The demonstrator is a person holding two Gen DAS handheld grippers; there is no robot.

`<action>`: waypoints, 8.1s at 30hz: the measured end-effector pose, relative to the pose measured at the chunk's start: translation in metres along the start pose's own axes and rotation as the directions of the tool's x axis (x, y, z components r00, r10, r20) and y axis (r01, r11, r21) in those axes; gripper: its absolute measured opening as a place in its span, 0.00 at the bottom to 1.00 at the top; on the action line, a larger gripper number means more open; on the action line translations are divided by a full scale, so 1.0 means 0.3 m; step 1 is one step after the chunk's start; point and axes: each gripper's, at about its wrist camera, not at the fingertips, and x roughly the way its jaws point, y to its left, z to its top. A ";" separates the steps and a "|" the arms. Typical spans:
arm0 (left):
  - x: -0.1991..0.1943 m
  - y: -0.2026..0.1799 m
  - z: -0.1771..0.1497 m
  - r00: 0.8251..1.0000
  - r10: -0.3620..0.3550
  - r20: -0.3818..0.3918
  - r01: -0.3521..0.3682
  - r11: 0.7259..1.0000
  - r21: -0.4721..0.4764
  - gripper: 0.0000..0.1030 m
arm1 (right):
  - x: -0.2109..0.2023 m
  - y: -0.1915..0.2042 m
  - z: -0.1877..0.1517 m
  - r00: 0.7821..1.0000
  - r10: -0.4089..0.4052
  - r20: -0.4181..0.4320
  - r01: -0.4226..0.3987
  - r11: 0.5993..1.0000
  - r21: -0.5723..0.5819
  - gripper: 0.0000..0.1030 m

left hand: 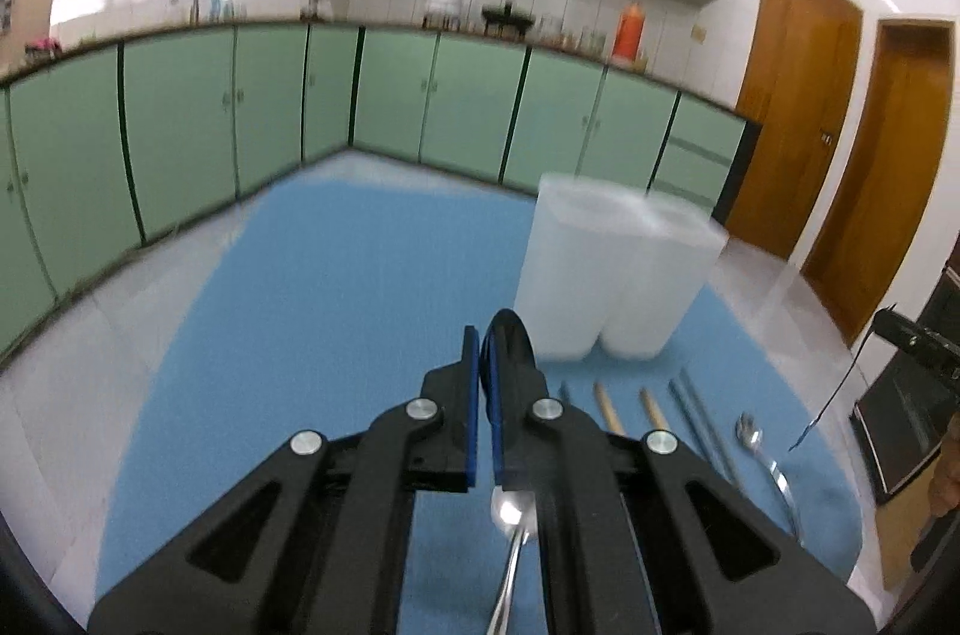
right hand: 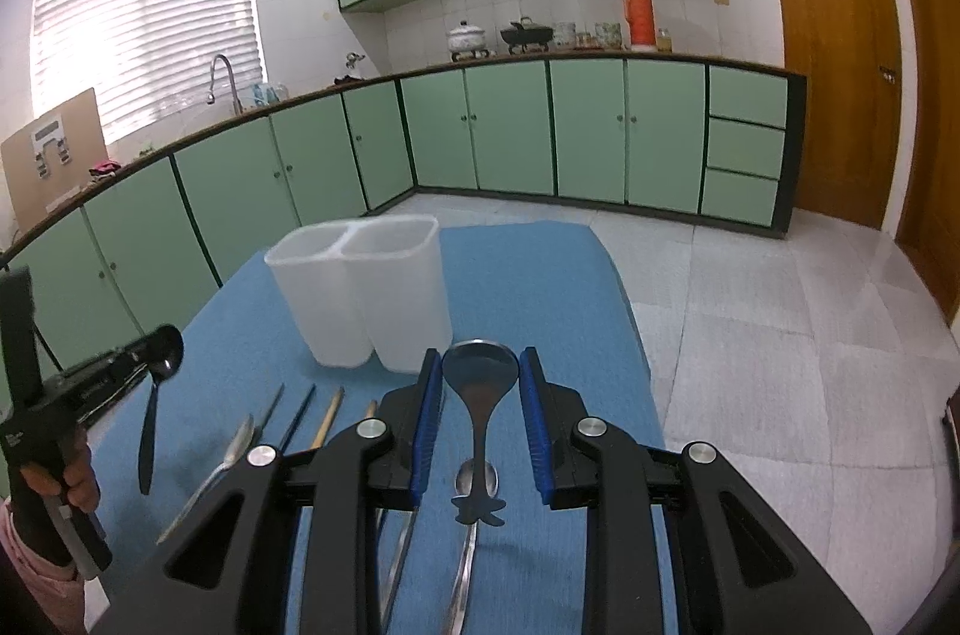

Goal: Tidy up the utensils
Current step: 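Lift and carry both held utensils over the white utensil holder, then open both tools to drop the utensils into the white holder, then grasp the large silver spoon with the left tool while the right tool approaches the small silver spoon, then close the right tool on the small silver spoon while the left tool lifts its spoon, then carry both silver spoons over the white utensil holder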

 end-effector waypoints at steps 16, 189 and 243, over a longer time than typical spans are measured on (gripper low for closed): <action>0.087 -0.235 0.284 0.915 -0.095 0.392 0.042 0.989 0.141 0.02 | 0.025 0.061 0.355 0.981 0.121 0.152 -0.115 0.992 -0.048 0.25; -0.090 -0.134 0.027 0.988 -0.067 0.141 0.063 0.998 0.030 0.31 | -0.023 0.076 0.027 0.994 0.082 0.072 -0.076 0.994 -0.081 0.27; 0.443 -0.215 0.267 0.989 -0.076 0.128 0.066 0.995 0.079 0.31 | 0.547 0.216 0.261 0.988 0.097 0.119 -0.083 0.990 -0.113 0.28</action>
